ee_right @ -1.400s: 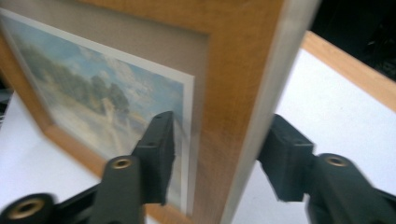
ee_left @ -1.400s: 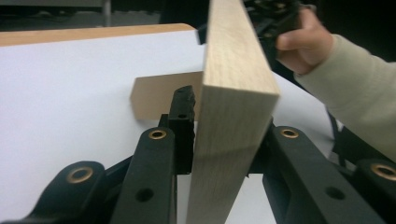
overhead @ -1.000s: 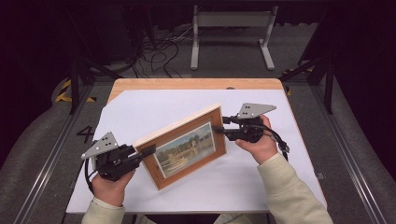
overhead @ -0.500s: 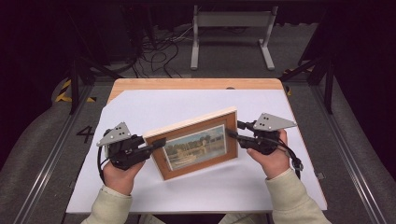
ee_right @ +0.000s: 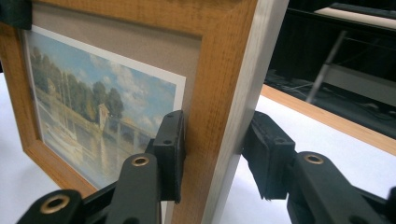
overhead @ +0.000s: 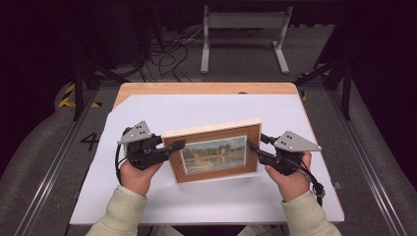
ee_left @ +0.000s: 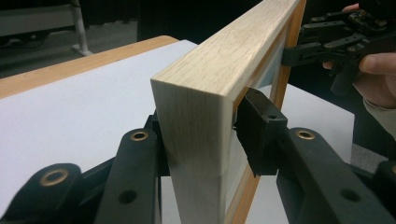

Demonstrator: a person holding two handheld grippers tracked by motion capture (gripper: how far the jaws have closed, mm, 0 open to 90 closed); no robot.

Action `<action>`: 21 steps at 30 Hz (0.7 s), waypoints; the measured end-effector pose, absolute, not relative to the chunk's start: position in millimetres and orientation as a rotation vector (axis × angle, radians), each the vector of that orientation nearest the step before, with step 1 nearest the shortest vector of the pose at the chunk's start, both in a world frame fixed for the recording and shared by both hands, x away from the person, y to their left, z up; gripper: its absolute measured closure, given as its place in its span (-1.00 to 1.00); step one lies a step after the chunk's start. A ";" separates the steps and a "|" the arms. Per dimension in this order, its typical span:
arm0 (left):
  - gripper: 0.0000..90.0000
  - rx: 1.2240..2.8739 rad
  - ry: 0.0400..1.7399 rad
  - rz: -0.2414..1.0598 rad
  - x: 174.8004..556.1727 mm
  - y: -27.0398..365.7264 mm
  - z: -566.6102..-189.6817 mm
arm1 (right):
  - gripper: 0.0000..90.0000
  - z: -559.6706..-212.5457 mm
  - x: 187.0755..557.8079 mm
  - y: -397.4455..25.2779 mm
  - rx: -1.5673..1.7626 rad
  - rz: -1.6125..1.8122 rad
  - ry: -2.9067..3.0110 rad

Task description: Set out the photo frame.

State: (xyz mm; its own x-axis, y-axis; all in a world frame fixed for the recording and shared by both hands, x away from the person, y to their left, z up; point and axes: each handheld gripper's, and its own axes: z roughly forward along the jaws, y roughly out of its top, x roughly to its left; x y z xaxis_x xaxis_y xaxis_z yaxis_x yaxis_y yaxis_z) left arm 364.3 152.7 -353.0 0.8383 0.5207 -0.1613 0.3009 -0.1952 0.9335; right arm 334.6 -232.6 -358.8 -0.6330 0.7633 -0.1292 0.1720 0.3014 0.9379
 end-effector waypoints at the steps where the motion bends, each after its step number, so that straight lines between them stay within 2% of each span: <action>1: 0.37 1.802 0.618 0.229 366.5 151.7 -353.0 | 0.31 -360.8 332.4 -233.0 0.842 1.333 1.985; 21: 0.27 1.831 0.615 0.166 392.9 143.9 -367.4 | 0.28 -383.1 323.2 -229.1 0.972 1.261 1.931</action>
State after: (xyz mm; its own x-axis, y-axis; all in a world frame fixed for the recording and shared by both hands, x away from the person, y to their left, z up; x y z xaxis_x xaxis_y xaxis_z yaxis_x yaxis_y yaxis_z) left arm 392.9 143.9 -367.4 0.8532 0.4872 -0.1861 0.3273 -0.2224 0.9184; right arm 323.2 -229.1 -383.1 -0.5311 0.8406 -0.1070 0.2401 0.2704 0.9323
